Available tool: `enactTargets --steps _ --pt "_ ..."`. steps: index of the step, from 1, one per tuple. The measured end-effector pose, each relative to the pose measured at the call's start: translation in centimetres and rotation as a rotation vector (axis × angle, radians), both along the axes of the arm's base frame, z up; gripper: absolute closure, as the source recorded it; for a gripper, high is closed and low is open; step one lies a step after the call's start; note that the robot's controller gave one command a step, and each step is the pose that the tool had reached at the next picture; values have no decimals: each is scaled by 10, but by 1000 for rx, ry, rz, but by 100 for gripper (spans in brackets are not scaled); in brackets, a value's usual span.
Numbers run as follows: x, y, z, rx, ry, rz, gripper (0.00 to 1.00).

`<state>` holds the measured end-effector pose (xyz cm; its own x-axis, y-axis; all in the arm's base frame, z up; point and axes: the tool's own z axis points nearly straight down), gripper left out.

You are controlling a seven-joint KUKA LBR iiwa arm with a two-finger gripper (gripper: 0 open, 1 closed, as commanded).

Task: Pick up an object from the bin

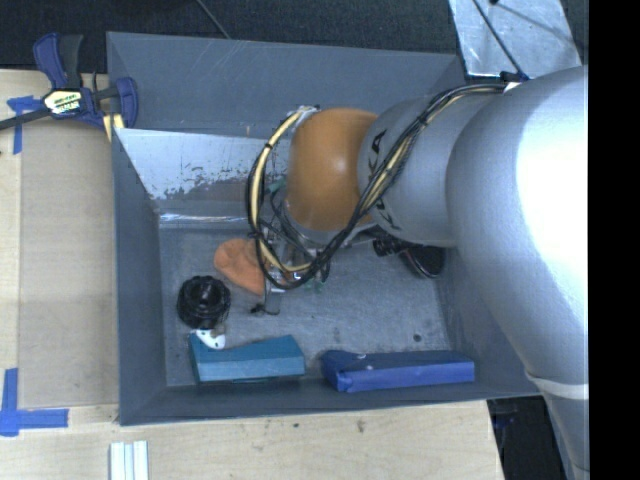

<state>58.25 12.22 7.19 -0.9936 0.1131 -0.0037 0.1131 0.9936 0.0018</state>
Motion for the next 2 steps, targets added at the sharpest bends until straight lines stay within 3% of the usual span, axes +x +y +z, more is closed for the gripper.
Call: enactTargets --steps 1,2 --pt "2 -4 -1 1 -2 -154 100" --pt "2 -4 -1 1 -2 -154 100"
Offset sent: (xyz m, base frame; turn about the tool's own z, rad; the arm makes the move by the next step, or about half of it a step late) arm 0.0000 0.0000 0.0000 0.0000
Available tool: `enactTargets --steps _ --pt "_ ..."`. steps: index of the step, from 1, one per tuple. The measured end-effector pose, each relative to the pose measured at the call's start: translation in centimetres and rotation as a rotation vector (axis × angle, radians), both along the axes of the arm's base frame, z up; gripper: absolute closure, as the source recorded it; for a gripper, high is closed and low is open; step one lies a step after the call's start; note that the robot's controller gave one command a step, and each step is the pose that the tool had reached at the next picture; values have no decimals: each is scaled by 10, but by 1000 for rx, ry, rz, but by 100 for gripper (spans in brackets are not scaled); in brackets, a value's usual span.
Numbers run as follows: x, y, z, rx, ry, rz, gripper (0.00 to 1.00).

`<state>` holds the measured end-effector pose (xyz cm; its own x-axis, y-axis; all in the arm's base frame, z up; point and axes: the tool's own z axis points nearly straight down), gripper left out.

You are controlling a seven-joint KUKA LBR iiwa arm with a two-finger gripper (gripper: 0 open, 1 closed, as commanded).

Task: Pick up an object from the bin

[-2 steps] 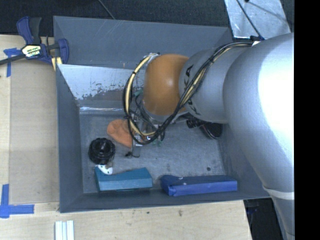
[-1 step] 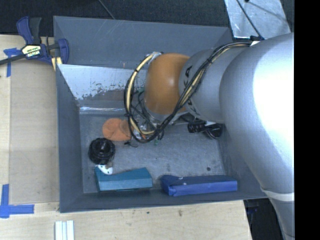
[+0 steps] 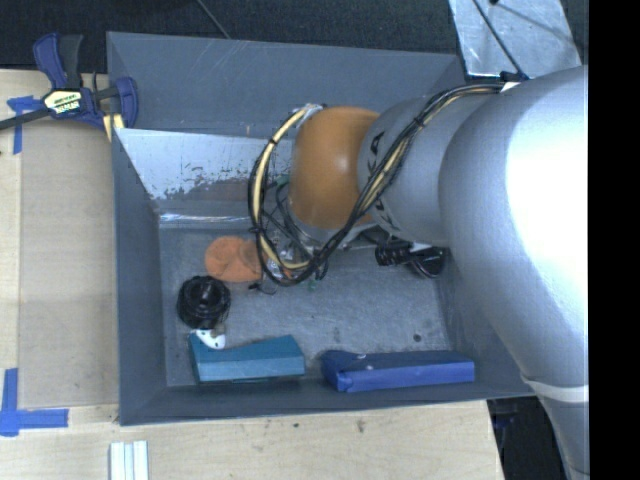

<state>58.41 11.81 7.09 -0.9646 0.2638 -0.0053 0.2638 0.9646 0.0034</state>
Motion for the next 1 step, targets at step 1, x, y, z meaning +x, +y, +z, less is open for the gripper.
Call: enactTargets --steps 1 --pt "-1 0 3 -1 5 0 100"
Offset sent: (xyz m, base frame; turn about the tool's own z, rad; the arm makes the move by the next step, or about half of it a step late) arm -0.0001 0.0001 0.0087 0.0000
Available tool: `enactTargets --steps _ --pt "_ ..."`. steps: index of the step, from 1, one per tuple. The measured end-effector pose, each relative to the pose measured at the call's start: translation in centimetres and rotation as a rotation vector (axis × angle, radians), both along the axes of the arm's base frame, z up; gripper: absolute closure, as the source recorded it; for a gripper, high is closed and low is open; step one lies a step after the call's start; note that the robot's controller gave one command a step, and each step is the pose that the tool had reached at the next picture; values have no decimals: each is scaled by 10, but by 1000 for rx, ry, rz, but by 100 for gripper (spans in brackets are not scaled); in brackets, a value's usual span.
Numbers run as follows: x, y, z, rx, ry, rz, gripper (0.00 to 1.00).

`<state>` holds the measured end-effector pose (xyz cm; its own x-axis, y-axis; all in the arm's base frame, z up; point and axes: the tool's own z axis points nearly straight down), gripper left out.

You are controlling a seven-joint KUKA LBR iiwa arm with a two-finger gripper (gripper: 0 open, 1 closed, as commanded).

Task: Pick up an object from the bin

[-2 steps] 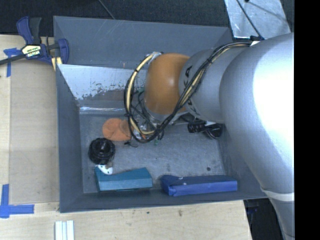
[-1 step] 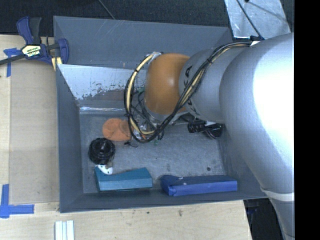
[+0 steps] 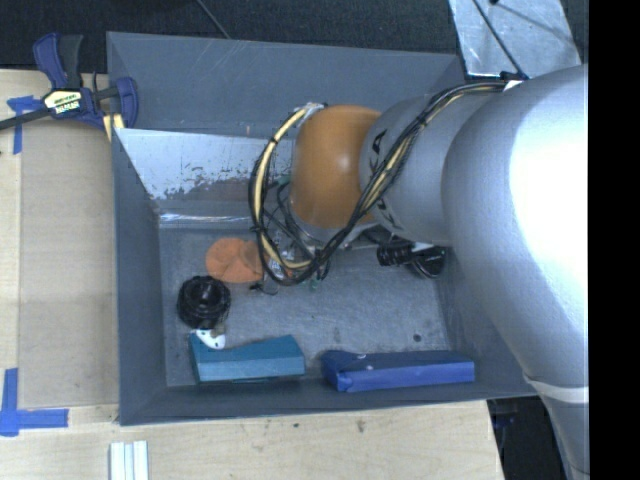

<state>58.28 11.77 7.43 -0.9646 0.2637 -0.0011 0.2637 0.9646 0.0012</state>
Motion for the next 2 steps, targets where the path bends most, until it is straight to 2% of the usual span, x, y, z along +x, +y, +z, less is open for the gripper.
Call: enactTargets --steps 1,2 --pt "-2 -1 21 -2 10 0 100" --pt "-1 -1 45 -1 6 0 100"
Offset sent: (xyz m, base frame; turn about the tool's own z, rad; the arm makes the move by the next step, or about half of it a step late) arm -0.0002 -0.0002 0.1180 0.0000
